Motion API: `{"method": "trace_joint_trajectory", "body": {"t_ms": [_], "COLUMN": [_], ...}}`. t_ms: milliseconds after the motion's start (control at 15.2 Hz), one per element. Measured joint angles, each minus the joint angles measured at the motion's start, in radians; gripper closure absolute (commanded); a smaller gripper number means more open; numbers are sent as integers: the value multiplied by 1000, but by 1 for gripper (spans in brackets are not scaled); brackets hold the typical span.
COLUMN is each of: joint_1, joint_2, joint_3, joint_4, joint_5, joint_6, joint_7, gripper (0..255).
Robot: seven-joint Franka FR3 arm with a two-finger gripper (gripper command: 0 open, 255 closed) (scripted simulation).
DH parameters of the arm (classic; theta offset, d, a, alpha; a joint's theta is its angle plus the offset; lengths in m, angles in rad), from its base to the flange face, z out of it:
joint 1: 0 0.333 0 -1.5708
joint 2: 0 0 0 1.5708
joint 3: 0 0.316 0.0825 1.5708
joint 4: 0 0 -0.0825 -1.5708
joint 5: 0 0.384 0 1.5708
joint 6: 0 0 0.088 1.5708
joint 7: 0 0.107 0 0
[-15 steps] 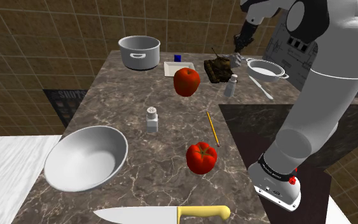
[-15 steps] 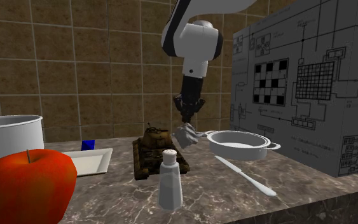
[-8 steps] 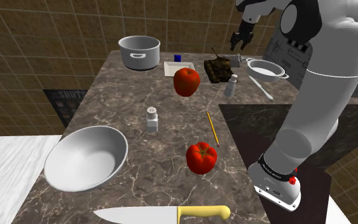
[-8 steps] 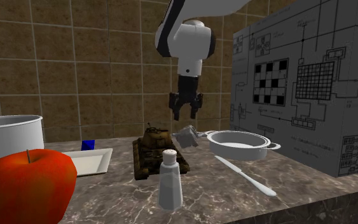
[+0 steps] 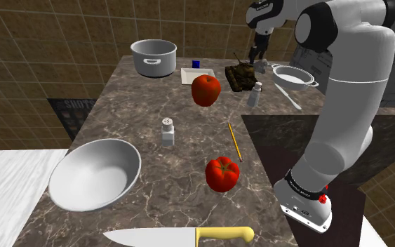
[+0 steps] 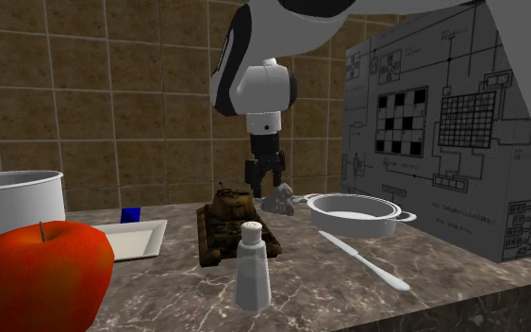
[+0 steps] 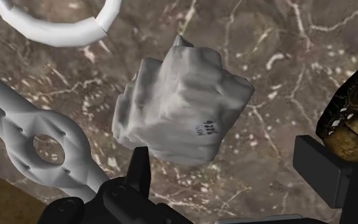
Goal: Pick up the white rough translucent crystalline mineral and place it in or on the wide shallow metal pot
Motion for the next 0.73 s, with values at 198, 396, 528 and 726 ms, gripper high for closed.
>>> {"method": "trace_joint_trajectory", "body": {"t_ms": [198, 396, 528, 726], "joint_1": [-5, -6, -2, -1], "joint_2": [15, 14, 9, 5], "joint_3": [3, 4, 4, 3], "joint_4": [0, -7, -15, -20], "joint_5": [9, 8, 6, 4], "joint_6": [28, 43, 49, 71], "joint_7": [-6, -8, -5, -5], "gripper": [0, 0, 0, 255]}}
